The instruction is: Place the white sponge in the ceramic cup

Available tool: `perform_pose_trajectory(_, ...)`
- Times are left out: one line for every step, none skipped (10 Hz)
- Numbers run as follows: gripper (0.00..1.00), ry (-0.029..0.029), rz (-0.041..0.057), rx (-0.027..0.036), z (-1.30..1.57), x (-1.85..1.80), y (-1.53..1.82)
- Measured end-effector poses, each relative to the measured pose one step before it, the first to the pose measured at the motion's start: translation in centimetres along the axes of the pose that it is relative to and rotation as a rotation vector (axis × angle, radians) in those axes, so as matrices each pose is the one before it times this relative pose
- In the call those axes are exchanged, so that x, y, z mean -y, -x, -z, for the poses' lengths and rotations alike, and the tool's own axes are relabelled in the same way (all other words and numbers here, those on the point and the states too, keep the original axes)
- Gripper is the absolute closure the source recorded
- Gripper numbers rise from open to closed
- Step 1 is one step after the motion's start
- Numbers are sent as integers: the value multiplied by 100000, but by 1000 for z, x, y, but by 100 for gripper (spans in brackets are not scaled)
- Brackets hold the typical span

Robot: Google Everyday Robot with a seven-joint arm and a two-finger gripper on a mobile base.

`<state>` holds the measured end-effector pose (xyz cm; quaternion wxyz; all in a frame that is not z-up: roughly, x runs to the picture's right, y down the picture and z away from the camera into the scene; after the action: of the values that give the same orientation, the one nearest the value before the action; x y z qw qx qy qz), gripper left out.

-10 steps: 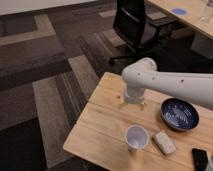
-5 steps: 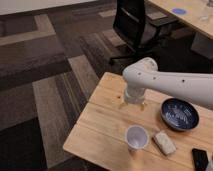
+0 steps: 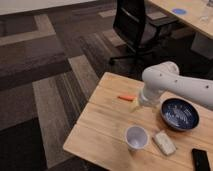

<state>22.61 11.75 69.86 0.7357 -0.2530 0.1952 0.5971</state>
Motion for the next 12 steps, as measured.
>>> perform_pose_trajectory(35, -2983, 12521, -1003, 434, 924, -1564)
perform_pose_trajectory(35, -1999, 8612, -1286, 168, 369, -1100)
perform_pose_trajectory(35, -1987, 8712, -1354, 188, 356, -1231)
perform_pose_trajectory(35, -1413, 7114, -1385, 85, 164, -1036)
perform_pose_trajectory(35, -280, 1507, -170, 60, -38, -62)
perform_pose_trajectory(35, -17, 43, -39, -13, -8, 14)
perform_pose_trajectory(35, 134, -35, 125, 3, -31, 31)
perform_pose_trajectory(35, 87, -65, 45, 2, 3, -27)
perform_pose_trajectory(35, 826, -1070, -2424, -980, -742, -885)
perform_pose_trajectory(35, -348, -1353, -3617, -738, -572, -1295)
perform_pose_trajectory(35, -2523, -1396, -5423, -706, -651, -1960)
perform_pose_trajectory(35, -532, -1106, -2490, -383, -341, -935)
